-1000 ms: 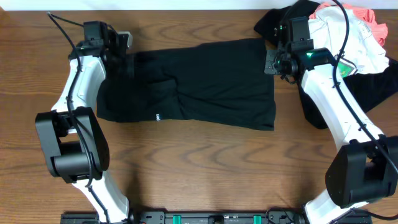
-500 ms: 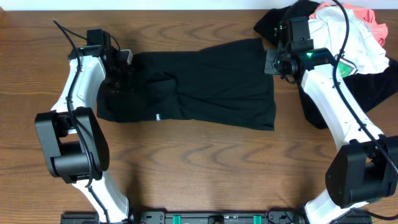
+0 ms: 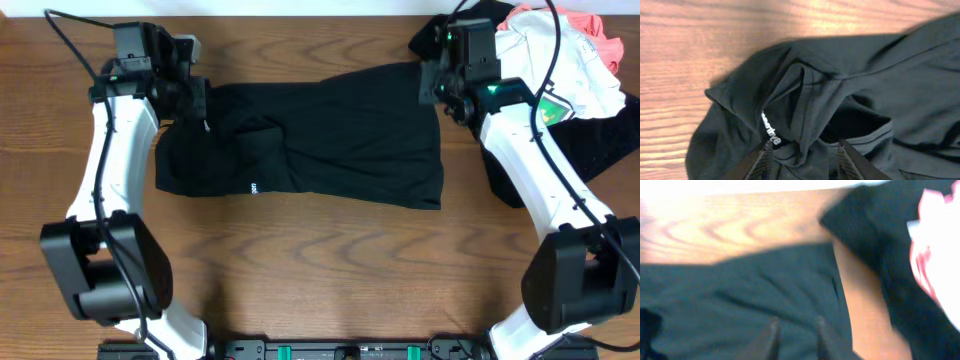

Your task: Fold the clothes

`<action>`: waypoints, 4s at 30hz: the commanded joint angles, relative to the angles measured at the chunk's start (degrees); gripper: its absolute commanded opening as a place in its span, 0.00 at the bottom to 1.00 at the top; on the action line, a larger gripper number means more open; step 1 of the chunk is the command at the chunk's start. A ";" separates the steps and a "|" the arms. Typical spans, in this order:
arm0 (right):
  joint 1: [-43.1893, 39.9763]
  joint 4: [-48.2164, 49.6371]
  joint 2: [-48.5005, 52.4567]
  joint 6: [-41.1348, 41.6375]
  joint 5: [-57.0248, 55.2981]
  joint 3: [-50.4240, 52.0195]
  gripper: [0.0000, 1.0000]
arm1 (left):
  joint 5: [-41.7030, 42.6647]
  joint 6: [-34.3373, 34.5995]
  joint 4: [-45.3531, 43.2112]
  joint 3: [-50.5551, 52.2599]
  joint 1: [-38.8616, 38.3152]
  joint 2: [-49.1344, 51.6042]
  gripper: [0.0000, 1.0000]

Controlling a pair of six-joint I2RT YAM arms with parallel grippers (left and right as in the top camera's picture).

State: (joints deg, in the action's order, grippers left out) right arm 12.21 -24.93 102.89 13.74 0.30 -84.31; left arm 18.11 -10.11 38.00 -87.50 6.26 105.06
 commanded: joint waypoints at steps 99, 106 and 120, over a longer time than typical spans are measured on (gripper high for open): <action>9.84 -62.16 31.85 3.56 -8.57 -43.93 0.63 | 0.72 0.31 4.85 0.37 0.02 2.97 0.43; 7.50 -60.65 27.30 5.97 -9.97 -45.27 0.68 | 0.72 0.31 4.83 0.37 0.02 2.97 0.43; 5.90 -51.56 34.18 -11.32 0.31 -42.01 0.57 | 0.72 0.31 4.90 0.37 0.02 2.97 0.43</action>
State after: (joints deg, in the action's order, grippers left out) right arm 18.90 -77.41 133.93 9.61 -3.88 -127.59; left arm 18.09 -10.11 42.63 -87.35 6.26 107.81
